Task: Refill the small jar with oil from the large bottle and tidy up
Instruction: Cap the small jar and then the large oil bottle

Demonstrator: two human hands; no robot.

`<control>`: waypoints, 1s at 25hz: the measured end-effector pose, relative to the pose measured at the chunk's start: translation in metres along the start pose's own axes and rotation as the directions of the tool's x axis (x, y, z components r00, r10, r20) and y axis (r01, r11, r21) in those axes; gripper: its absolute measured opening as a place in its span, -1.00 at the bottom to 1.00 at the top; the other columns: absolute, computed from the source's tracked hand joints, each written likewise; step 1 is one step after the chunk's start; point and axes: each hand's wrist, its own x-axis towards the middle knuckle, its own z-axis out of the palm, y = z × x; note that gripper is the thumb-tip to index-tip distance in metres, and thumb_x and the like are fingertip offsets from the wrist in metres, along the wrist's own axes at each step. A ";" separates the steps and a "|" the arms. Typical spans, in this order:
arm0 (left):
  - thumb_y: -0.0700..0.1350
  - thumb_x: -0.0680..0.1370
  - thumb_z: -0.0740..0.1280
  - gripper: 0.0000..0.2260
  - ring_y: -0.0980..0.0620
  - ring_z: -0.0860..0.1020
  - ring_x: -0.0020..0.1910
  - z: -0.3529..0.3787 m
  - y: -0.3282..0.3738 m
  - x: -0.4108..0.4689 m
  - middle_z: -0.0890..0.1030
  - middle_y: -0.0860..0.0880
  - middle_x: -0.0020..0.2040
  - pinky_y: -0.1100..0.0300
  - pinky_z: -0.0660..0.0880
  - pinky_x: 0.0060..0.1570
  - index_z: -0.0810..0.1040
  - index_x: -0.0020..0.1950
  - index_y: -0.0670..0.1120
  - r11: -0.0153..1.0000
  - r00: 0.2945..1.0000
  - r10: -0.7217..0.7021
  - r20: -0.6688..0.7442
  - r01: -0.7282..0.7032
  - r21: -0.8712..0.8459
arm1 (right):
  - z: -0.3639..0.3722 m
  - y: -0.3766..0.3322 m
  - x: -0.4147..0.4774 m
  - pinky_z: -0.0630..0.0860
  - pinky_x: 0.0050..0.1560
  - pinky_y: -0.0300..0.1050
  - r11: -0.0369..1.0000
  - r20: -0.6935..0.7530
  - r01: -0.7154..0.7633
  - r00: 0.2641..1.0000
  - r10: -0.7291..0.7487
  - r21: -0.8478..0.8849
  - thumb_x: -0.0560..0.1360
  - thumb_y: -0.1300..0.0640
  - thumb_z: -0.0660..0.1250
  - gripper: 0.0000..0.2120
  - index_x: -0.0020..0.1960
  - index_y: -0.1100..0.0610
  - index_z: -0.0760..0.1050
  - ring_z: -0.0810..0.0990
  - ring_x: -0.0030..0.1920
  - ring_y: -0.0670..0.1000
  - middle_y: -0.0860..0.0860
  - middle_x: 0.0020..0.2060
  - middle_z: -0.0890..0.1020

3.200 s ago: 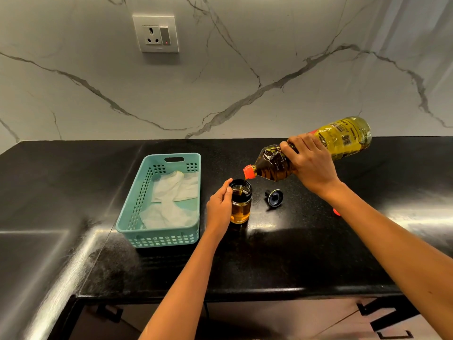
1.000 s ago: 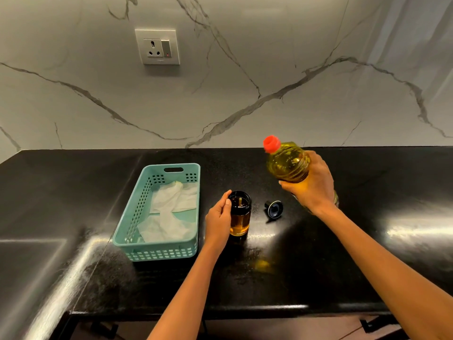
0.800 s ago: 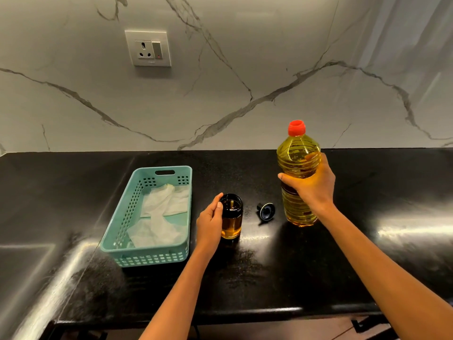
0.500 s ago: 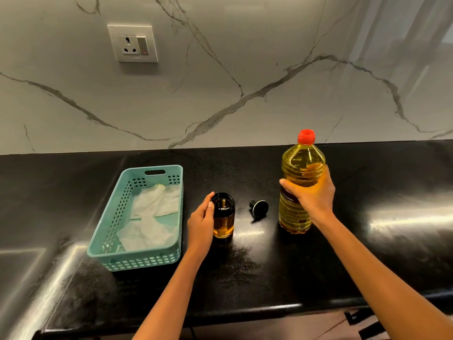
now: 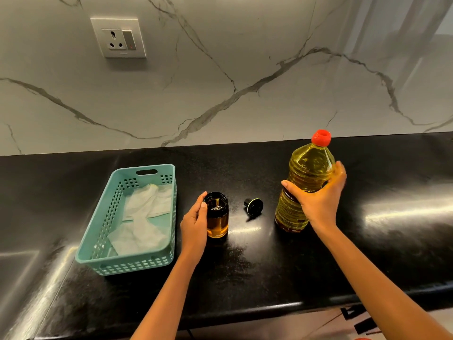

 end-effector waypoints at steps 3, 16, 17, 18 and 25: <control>-0.15 0.61 0.15 -0.70 0.16 0.42 0.27 0.000 0.000 0.000 0.48 0.08 0.26 0.14 0.32 0.33 0.43 0.33 0.00 1.000 1.000 0.003 0.002 -0.003 -0.003 | 0.005 -0.008 -0.015 0.24 0.41 0.07 0.888 -0.140 0.406 0.887 -0.440 -0.216 0.25 -0.08 0.53 -0.11 0.38 0.23 0.17 0.19 0.42 0.14 0.19 0.39 0.21; -0.14 0.62 0.14 -0.70 0.16 0.40 0.28 0.000 0.002 -0.001 0.45 0.15 0.22 0.11 0.31 0.35 0.42 0.33 0.00 1.000 1.000 -0.005 -0.004 0.005 0.008 | 0.074 0.034 -0.057 0.53 0.01 -0.07 0.944 0.382 0.113 0.924 0.015 -0.310 0.45 0.25 0.38 -0.80 0.07 0.24 0.53 0.57 -0.03 0.04 0.10 -0.05 0.58; -0.15 0.62 0.13 -0.70 0.16 0.40 0.28 0.000 0.002 -0.002 0.45 0.15 0.21 0.11 0.31 0.35 0.42 0.34 0.00 1.000 1.000 -0.006 -0.003 0.006 0.008 | 0.078 0.036 -0.058 0.53 0.02 -0.06 0.942 0.374 0.087 0.926 0.043 -0.324 0.45 0.25 0.37 -0.79 0.08 0.24 0.53 0.57 -0.02 0.04 0.10 -0.04 0.58; -0.15 0.62 0.13 -0.70 0.17 0.40 0.28 0.000 0.002 -0.002 0.45 0.15 0.21 0.11 0.31 0.35 0.42 0.34 0.00 1.000 1.000 -0.004 -0.003 0.004 0.005 | 0.081 0.039 -0.060 0.53 0.04 -0.05 0.941 0.362 0.061 0.930 0.069 -0.334 0.46 0.25 0.37 -0.78 0.10 0.23 0.52 0.57 -0.01 0.05 0.10 -0.02 0.58; -0.15 0.61 0.14 -0.70 0.14 0.41 0.30 0.001 0.001 -0.001 0.48 0.05 0.29 0.09 0.31 0.36 0.43 0.33 -0.02 1.000 1.000 0.010 -0.012 -0.010 0.010 | 0.096 0.042 -0.062 0.52 -0.03 -0.08 0.945 0.267 -0.022 0.957 0.114 -0.327 0.48 0.25 0.32 -0.84 0.06 0.22 0.54 0.59 -0.02 0.08 0.12 -0.04 0.62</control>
